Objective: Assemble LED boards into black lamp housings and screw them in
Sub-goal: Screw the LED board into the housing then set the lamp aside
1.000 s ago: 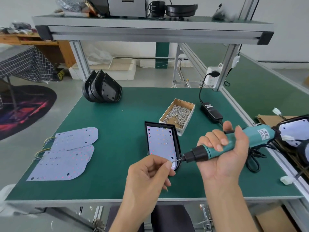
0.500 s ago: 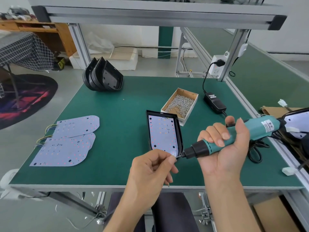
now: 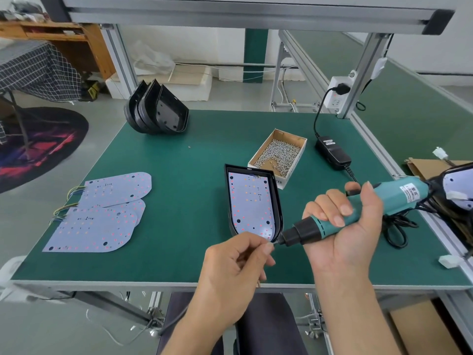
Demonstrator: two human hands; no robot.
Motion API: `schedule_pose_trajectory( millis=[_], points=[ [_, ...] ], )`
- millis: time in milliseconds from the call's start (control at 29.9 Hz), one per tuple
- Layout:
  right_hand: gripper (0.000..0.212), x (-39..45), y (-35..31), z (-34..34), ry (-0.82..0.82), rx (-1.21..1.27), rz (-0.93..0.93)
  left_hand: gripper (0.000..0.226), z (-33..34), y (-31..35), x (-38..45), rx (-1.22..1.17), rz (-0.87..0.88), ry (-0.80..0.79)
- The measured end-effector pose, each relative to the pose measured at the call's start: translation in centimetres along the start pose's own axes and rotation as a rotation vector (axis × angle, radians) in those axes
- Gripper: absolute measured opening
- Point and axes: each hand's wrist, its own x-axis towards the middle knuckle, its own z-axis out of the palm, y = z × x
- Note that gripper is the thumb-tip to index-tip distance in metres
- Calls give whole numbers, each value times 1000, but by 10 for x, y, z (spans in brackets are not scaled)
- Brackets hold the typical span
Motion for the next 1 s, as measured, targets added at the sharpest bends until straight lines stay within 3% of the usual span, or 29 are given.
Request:
schedule_pose_trajectory(
  millis=[67,167,268,335,435,536,670,837,1005],
  points=[
    [18,2,0,-2,11,1,-6,20,1,-2,1,16,18,39],
    [20,9,-1,-4,15,-9,-38,48,0,-4,2,135,97,202],
    [20,19,1,-4,27,-79,-92,33,-8,-9,7,209,100,440],
    [21,24,6,-4,38,-142,-121,30,-13,-14,12,268,41,491],
    [21,28,16,-4,56,-208,-149,40,-12,-20,21,369,-51,410],
    [20,29,25,-5,62,-232,-154,26,-12,-22,28,356,-74,440],
    [19,30,23,-9,62,-238,-146,14,-17,-29,15,458,95,484],
    [20,30,17,-11,62,-228,-143,4,-15,-44,-10,773,415,130],
    [19,28,15,-10,61,-220,-130,16,-5,-38,-6,902,388,103]
  ],
)
